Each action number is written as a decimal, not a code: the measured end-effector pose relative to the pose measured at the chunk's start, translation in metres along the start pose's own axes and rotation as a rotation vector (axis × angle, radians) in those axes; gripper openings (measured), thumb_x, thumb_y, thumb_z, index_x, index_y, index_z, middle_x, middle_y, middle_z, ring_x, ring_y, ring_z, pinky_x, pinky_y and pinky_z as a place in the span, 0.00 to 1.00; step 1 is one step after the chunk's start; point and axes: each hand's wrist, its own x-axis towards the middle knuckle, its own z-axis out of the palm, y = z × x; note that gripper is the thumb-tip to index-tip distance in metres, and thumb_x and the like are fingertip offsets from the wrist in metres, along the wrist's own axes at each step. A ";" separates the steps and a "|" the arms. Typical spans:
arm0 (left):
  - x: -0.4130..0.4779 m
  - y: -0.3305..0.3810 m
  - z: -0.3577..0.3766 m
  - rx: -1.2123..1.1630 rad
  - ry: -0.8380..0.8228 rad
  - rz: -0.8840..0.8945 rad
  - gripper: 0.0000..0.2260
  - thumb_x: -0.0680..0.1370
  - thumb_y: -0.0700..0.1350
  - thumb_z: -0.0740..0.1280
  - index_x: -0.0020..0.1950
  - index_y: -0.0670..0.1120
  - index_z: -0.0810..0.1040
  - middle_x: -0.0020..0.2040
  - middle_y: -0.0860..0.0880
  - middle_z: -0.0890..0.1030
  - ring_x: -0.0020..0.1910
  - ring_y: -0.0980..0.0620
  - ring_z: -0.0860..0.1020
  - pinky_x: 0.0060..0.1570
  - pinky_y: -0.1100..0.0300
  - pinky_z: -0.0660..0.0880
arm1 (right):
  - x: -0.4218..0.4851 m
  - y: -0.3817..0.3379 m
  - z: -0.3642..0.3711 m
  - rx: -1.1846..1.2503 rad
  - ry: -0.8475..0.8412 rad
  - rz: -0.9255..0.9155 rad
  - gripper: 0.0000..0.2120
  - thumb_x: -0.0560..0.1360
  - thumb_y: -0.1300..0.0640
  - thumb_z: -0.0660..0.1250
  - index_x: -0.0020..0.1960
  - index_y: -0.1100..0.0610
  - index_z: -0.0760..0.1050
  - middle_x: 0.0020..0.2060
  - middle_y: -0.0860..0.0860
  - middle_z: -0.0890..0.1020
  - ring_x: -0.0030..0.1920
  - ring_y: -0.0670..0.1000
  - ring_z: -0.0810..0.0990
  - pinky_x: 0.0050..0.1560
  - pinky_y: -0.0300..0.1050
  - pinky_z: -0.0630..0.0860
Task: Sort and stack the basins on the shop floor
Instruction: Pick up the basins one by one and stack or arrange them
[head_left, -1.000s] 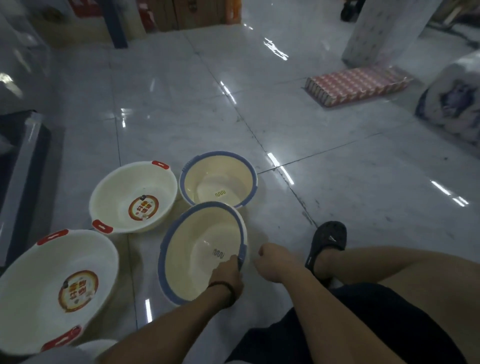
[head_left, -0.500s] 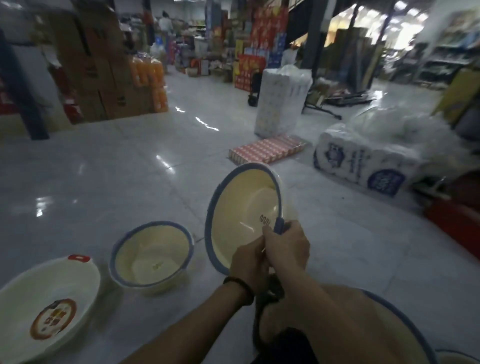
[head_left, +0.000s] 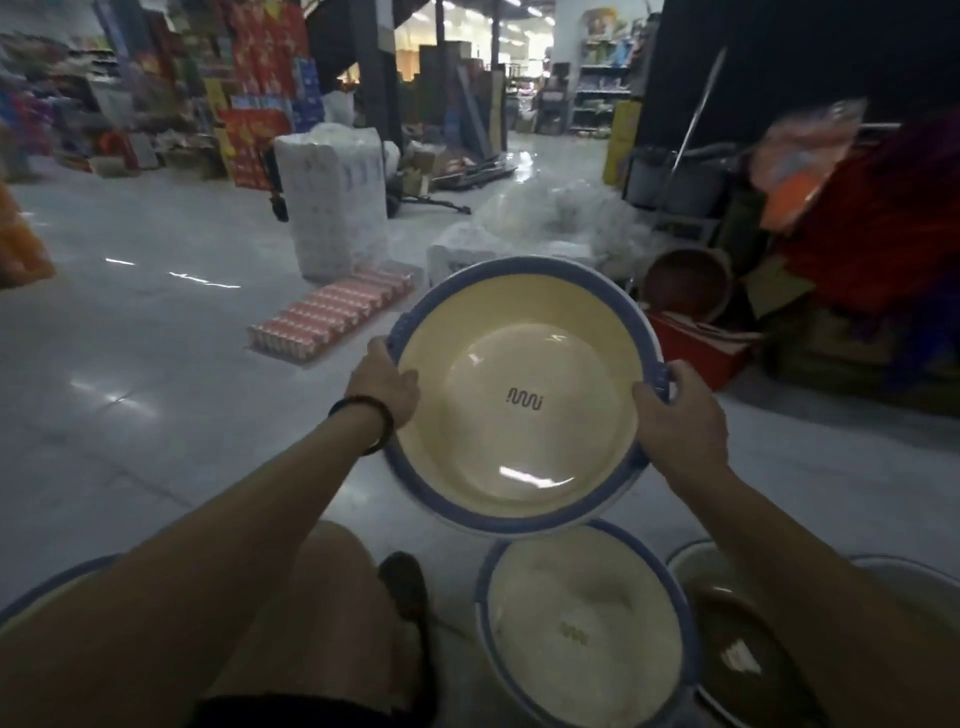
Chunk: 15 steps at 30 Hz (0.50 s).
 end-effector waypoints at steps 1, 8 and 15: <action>0.002 0.002 0.016 -0.021 -0.047 -0.021 0.21 0.80 0.45 0.64 0.73 0.49 0.64 0.64 0.42 0.77 0.59 0.40 0.77 0.59 0.46 0.76 | 0.002 0.020 -0.008 -0.006 0.004 0.009 0.04 0.76 0.52 0.65 0.44 0.51 0.72 0.36 0.48 0.77 0.36 0.47 0.75 0.35 0.45 0.70; -0.008 -0.024 0.134 0.149 -0.212 0.009 0.17 0.80 0.46 0.67 0.68 0.46 0.76 0.60 0.43 0.82 0.55 0.43 0.80 0.52 0.55 0.77 | -0.005 0.150 -0.037 -0.084 -0.067 0.259 0.06 0.80 0.47 0.67 0.51 0.49 0.75 0.41 0.47 0.80 0.40 0.48 0.77 0.43 0.47 0.72; -0.055 -0.091 0.229 0.326 -0.320 -0.124 0.07 0.79 0.41 0.65 0.56 0.47 0.79 0.49 0.47 0.82 0.41 0.49 0.75 0.41 0.58 0.73 | -0.060 0.241 -0.020 -0.182 -0.107 0.578 0.04 0.78 0.58 0.70 0.44 0.56 0.79 0.36 0.51 0.81 0.37 0.52 0.80 0.37 0.45 0.75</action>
